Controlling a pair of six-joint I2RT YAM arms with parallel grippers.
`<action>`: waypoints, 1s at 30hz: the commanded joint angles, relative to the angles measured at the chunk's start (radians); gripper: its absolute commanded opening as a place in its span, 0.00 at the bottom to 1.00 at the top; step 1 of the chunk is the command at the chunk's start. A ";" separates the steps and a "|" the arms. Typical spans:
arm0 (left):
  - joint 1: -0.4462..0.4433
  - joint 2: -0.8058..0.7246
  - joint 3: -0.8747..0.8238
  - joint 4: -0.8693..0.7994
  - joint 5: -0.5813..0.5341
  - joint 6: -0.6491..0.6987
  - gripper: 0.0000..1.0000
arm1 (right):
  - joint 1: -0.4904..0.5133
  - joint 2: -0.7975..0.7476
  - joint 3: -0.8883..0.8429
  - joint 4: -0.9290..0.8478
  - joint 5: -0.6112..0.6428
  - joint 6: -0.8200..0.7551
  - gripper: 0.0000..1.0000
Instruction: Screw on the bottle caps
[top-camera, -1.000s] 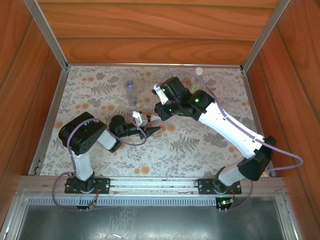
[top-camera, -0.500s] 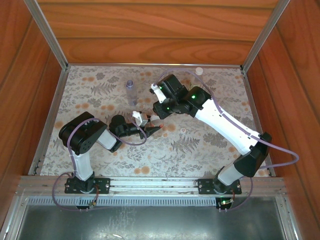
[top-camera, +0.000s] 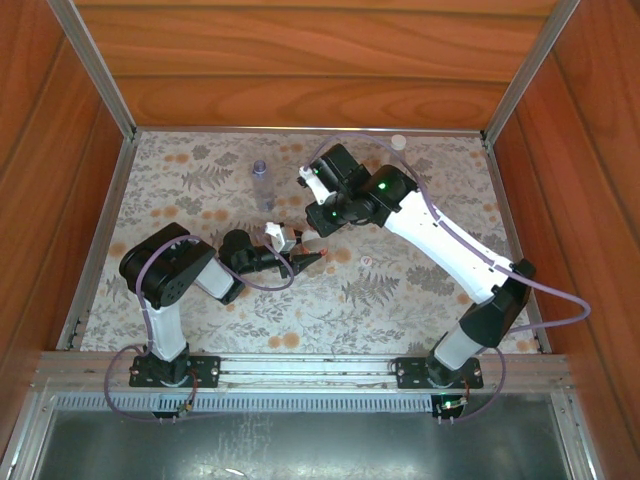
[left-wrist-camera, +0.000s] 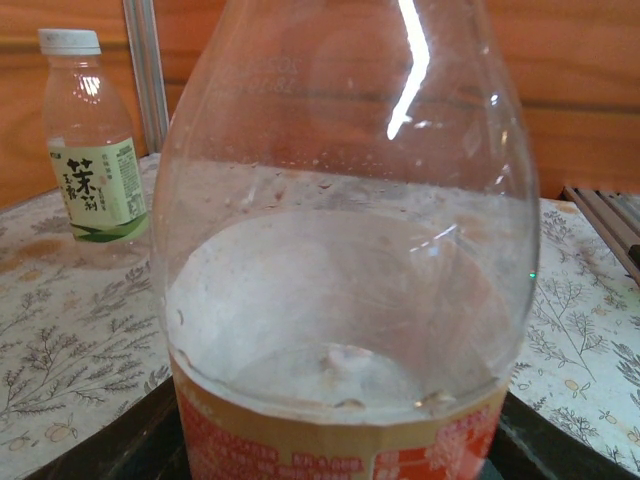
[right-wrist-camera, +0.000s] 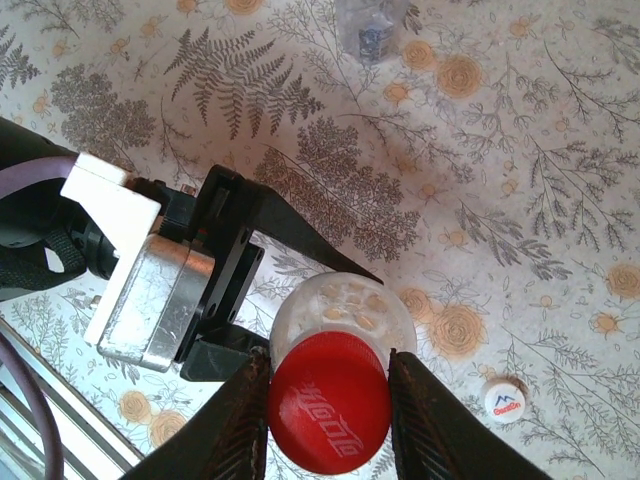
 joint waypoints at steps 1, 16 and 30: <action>-0.009 0.035 -0.007 -0.080 0.016 -0.011 0.58 | -0.007 0.032 0.002 -0.076 -0.004 -0.006 0.36; -0.008 0.040 -0.006 -0.079 0.018 -0.011 0.58 | -0.006 0.018 0.003 -0.043 -0.010 0.006 0.56; -0.008 0.040 -0.008 -0.079 0.018 -0.011 0.58 | -0.046 -0.130 -0.126 0.132 -0.080 0.098 0.56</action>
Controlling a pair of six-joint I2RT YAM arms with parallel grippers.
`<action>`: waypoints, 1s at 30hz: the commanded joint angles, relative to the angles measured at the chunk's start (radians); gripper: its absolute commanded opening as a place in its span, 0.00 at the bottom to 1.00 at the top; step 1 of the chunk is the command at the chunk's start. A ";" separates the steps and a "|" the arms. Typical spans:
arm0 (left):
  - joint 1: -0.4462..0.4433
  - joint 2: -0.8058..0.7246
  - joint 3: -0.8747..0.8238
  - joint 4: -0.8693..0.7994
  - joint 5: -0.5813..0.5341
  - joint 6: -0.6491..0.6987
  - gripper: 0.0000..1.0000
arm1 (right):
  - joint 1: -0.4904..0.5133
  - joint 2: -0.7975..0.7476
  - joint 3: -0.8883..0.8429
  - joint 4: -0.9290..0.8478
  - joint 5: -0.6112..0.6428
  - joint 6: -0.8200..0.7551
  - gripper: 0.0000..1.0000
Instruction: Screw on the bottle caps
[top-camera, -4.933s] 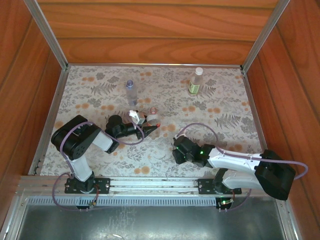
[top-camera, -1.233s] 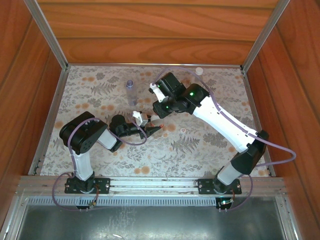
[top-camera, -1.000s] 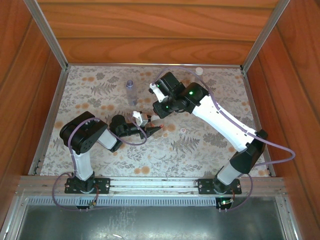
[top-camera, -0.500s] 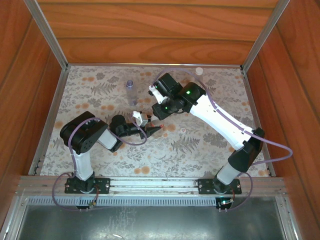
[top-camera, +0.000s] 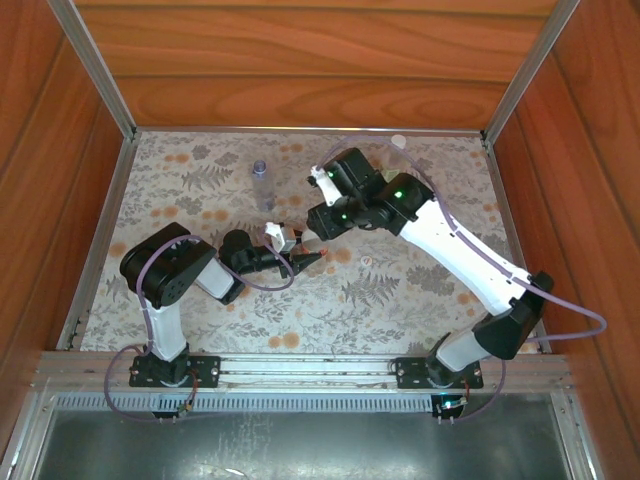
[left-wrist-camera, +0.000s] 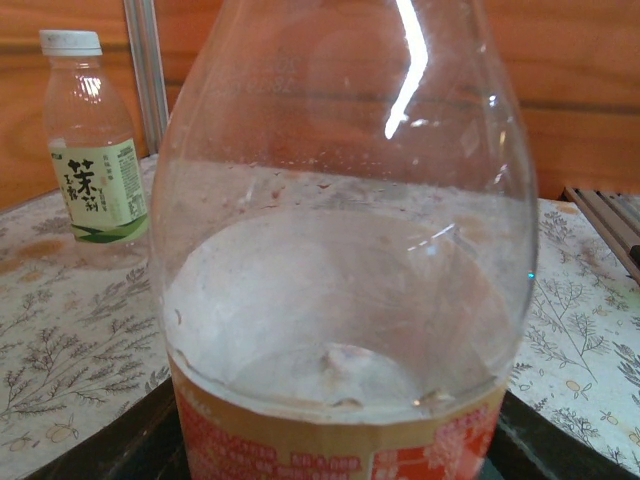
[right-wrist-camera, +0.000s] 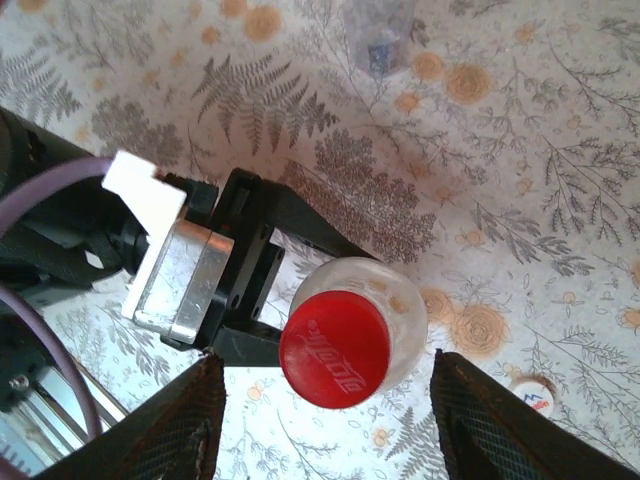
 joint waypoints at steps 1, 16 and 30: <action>-0.008 0.037 -0.008 -0.085 0.018 -0.011 0.58 | -0.023 -0.018 -0.026 0.054 -0.042 0.036 0.55; -0.008 0.041 -0.008 -0.085 0.018 -0.009 0.58 | -0.051 0.025 -0.047 0.041 -0.087 0.035 0.35; -0.008 0.044 -0.004 -0.085 0.025 -0.010 0.58 | -0.071 0.013 -0.081 0.048 -0.060 0.070 0.24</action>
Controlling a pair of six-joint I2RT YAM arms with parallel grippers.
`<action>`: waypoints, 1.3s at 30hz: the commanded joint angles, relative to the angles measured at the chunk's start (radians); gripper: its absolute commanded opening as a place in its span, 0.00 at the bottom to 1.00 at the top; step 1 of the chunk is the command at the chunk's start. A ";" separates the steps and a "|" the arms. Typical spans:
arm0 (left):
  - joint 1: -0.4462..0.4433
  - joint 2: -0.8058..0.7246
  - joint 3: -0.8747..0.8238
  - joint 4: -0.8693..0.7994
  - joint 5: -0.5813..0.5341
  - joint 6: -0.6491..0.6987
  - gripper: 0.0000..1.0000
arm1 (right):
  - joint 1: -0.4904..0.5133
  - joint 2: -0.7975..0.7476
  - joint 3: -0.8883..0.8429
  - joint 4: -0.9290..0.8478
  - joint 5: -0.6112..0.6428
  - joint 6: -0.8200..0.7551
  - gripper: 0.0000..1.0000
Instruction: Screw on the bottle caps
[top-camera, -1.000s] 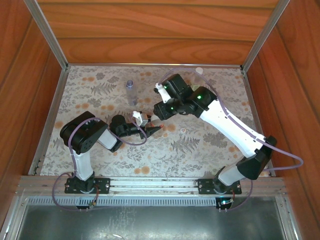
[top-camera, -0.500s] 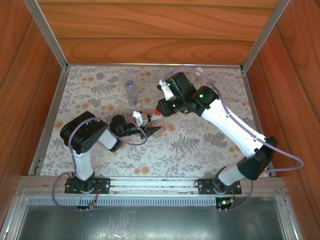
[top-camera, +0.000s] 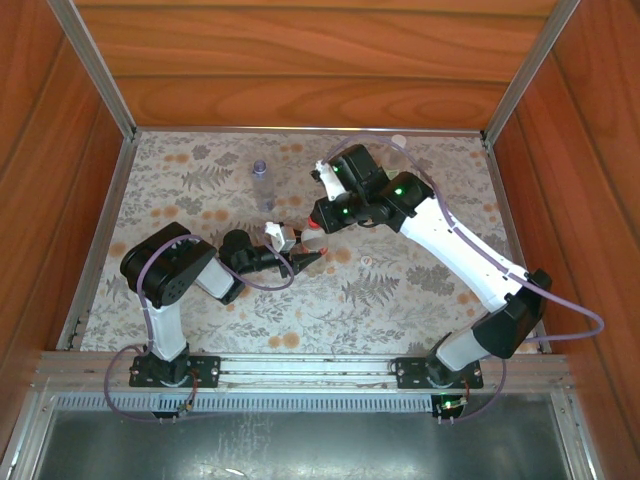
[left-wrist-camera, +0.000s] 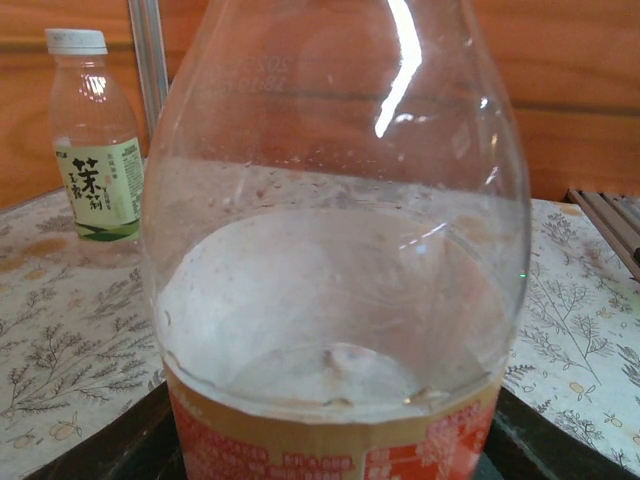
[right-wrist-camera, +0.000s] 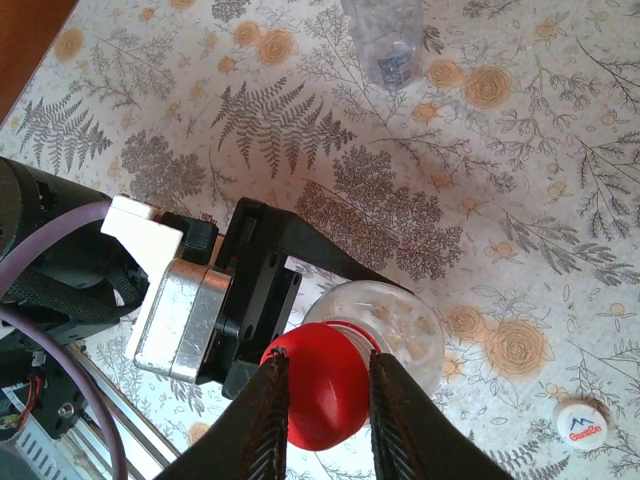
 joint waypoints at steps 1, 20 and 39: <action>-0.009 0.040 -0.006 -0.089 0.031 -0.008 0.58 | -0.023 0.003 -0.030 -0.034 0.011 0.030 0.24; -0.010 0.042 -0.007 -0.089 0.040 -0.002 0.58 | -0.060 0.014 -0.046 -0.038 0.017 0.107 0.23; -0.010 0.046 -0.007 -0.089 0.041 -0.004 0.58 | -0.086 -0.012 -0.098 -0.013 -0.004 0.168 0.32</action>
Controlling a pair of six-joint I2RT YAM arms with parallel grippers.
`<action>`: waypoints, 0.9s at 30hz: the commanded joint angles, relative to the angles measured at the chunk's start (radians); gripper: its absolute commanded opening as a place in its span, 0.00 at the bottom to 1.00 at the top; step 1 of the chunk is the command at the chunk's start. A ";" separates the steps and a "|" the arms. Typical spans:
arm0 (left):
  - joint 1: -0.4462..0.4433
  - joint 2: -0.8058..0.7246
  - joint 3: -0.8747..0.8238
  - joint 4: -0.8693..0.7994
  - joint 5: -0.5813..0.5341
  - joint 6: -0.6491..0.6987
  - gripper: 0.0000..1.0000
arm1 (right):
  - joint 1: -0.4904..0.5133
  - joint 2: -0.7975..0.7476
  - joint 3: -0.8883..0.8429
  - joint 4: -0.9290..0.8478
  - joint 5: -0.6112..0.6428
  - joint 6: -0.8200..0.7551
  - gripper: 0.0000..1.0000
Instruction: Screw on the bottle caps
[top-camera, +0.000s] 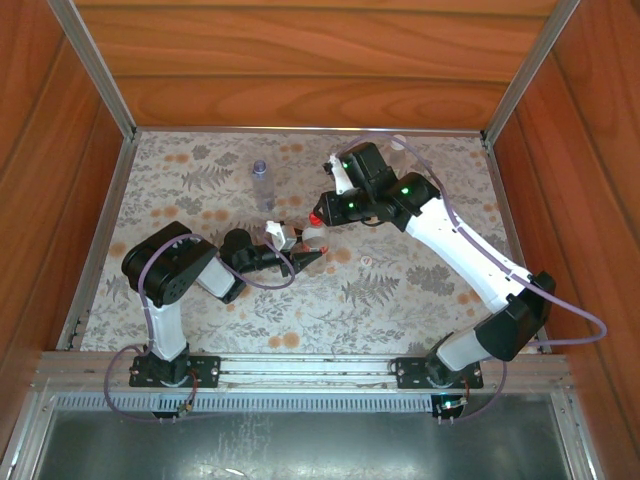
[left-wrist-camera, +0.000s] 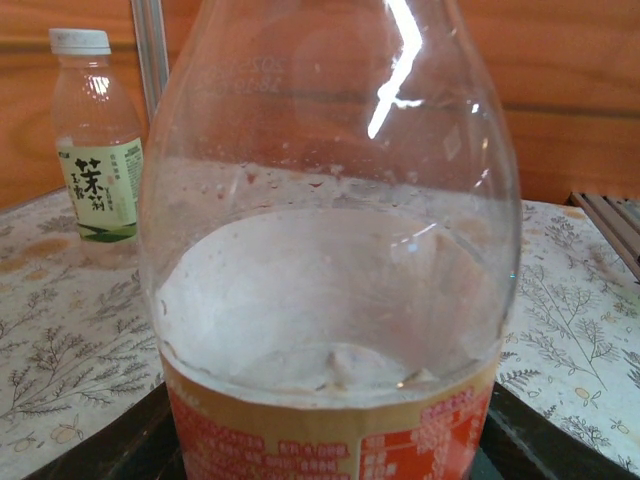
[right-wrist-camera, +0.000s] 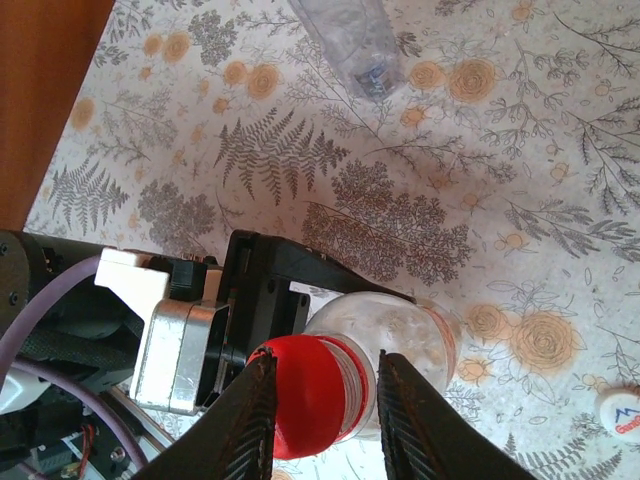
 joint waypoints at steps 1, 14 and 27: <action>-0.009 0.038 -0.017 -0.091 0.044 -0.004 0.58 | -0.032 0.007 -0.049 -0.075 0.025 0.038 0.32; -0.009 0.043 -0.013 -0.090 0.046 -0.008 0.58 | -0.066 -0.034 -0.121 -0.023 -0.057 0.097 0.23; -0.009 0.045 -0.011 -0.090 0.048 -0.008 0.58 | -0.082 -0.033 -0.134 -0.010 -0.078 0.114 0.21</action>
